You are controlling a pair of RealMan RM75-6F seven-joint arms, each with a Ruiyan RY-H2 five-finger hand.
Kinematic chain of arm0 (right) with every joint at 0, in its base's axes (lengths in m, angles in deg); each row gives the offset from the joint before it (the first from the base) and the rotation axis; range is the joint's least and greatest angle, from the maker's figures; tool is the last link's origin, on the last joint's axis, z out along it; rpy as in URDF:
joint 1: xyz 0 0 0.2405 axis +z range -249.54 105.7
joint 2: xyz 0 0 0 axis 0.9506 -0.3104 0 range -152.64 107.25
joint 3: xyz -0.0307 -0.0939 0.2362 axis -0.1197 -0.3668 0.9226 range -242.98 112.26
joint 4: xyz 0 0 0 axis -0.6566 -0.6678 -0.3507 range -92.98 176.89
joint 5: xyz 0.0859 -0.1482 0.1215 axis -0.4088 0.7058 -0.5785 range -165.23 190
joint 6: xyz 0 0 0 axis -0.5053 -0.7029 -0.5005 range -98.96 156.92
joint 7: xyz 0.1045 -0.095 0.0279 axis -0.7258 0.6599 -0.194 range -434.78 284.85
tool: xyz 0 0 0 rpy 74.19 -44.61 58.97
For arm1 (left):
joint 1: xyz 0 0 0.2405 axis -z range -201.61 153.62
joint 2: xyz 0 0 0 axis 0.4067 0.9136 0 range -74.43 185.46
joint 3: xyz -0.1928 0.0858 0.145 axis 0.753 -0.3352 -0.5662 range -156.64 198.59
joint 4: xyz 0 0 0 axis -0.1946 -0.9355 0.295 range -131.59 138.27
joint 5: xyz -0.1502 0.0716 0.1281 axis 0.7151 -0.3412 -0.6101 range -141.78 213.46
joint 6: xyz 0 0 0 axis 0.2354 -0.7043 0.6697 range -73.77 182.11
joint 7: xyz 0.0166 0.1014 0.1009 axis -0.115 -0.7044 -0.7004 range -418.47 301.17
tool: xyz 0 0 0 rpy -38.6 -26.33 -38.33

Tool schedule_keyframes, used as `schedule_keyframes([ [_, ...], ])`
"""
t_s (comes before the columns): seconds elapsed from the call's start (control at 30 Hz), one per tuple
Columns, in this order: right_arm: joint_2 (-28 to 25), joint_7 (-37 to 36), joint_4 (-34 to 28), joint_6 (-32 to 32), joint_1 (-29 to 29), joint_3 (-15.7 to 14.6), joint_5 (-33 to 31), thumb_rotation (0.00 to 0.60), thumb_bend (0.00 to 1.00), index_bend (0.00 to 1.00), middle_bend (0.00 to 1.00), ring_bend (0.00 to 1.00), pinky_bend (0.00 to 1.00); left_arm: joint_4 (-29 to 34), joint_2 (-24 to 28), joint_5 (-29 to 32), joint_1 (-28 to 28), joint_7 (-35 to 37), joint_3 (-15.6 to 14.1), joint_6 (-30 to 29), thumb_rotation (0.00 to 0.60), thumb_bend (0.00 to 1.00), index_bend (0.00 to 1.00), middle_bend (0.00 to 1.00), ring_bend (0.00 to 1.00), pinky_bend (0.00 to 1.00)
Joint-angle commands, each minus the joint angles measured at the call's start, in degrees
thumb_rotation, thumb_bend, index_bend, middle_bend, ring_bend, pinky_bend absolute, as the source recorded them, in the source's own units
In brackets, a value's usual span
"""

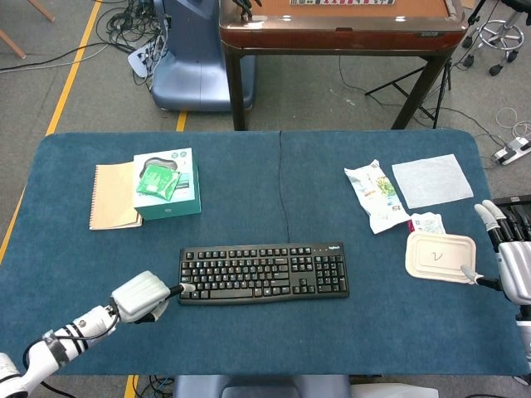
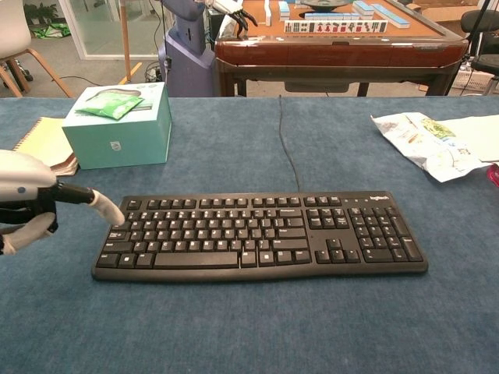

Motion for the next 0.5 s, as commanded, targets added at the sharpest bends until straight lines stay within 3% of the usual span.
schedule_keyframes([
  [0.03,0.2,-0.1,0.2,-0.2,0.1,0.0,0.1,0.600,0.05,0.00,0.04,0.07,0.04,-0.2,-1.9,1.5,1.7,-1.3,0.1,2.2,0.600,0.82,0.16,0.88,0.91,0.87],
  [0.5,0.4,-0.3,0.5,-0.5,0.2,-0.3,0.1,0.600,0.05,0.00,0.04,0.07,0.04,-3.8,-10.0,9.5,6.2,-7.3,0.8,8.3,0.600,0.82,0.12,0.90,0.92,0.87],
])
